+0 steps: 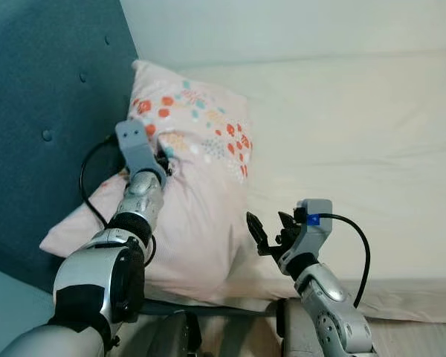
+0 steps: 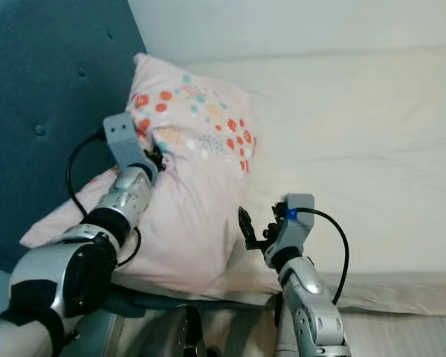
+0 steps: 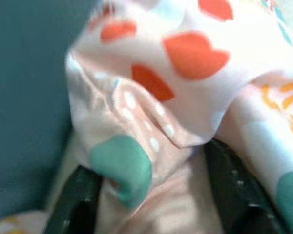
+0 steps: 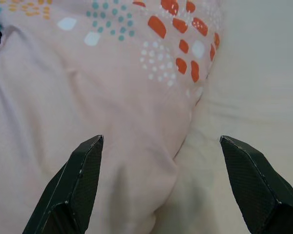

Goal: Clean up the room

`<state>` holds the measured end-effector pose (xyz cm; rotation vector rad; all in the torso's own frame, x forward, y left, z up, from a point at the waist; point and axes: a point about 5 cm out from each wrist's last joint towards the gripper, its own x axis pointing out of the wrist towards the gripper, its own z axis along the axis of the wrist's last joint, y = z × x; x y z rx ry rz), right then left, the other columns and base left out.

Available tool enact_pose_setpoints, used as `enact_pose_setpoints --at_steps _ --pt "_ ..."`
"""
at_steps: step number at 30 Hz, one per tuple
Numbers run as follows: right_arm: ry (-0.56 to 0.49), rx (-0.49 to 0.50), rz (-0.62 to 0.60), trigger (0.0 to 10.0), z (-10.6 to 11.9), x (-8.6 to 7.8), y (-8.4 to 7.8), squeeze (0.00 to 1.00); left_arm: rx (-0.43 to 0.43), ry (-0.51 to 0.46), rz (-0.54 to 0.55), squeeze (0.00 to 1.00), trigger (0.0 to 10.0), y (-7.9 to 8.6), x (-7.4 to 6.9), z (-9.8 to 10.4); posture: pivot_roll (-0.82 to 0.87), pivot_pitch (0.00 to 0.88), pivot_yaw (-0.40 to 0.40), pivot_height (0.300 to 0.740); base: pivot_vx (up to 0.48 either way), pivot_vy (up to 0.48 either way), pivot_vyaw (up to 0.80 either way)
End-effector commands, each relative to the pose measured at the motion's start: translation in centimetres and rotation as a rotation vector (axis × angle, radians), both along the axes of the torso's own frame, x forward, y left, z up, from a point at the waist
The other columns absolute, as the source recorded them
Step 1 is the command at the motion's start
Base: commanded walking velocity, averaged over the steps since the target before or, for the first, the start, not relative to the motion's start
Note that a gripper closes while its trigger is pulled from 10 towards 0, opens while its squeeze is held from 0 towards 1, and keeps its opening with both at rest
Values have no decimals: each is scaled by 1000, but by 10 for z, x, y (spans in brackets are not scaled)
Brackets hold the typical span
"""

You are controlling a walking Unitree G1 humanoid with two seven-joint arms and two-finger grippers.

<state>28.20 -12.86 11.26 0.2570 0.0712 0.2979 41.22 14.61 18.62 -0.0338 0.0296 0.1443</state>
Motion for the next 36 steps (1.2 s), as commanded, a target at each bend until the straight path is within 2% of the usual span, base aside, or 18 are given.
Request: enact_pose_setpoints --at_steps 1,2,3,4,5,9,13,14,15,16,17,22,24,26,30,31,33,36 --pt "18 -11 9 10000 -6 -1 3 0 78 -14 11 1000 10000 5 1 4 -198 174 115 620 0 0 0" --pt "16 -11 8 10000 -6 -1 3 0 111 -8 92 1000 10000 24 0 6 -196 170 116 620 0 0 0" --pt "16 -11 8 10000 -6 -1 3 0 111 -8 92 1000 10000 24 0 6 -196 170 116 620 0 0 0" --pt "13 -11 9 10000 -5 -1 3 0 171 9 230 1000 10000 55 -4 7 -195 167 113 620 0 0 0" --pt "12 -11 9 10000 -5 -1 3 0 195 18 278 1000 10000 66 -6 6 -195 167 113 620 0 0 0" --pt "10 -12 12 10000 -5 1 2 0 274 13 363 1000 10000 86 -11 9 -197 160 112 620 0 0 0" --pt "4 -13 14 10000 -3 2 2 0 326 -63 385 1000 10000 91 -10 24 -199 154 109 620 0 0 0" --pt "3 -13 15 10000 -3 3 2 0 330 -104 380 467 10000 90 -8 34 -198 153 109 620 0 0 0" --pt "3 -13 15 10000 -3 3 2 0 330 -104 380 467 10000 90 -8 34 -198 153 109 620 0 0 0" --pt "3 -14 16 10000 -3 3 2 0 329 -134 370 278 10000 89 -7 41 -198 153 109 620 0 0 0" --pt "2 -15 18 10000 -3 3 2 0 312 -174 329 0 10000 83 -4 50 -193 148 107 620 0 0 0" --pt "2 -18 20 10000 -4 5 2 0 247 -247 124 0 10000 57 3 63 -188 138 106 620 0 0 0" --pt "3 -22 14 10000 -4 8 1 0 239 -216 -71 0 10000 37 3 46 -181 130 106 620 0 0 0" --pt "15 -58 -1 10000 -7 11 -3 0 203 -150 -225 0 10000 38 -7 11 -169 115 101 620 0 0 0" --pt "19 -82 -19 10000 -8 16 -12 0 -23 -21 -37 0 10000 84 -28 -37 -149 97 92 620 0 0 0" --pt "19 -82 -19 10000 -8 16 -12 0 -23 -21 -37 0 10000 84 -28 -37 -149 97 92 620 0 0 0" --pt "10 -87 -20 10000 -6 19 -15 0 -116 29 100 0 10000 108 -43 -59 -137 90 86 620 0 0 0" --pt "6 -89 -21 10000 -5 20 -16 0 -149 41 142 0 10000 116 -49 -66 -137 90 86 620 0 0 0"
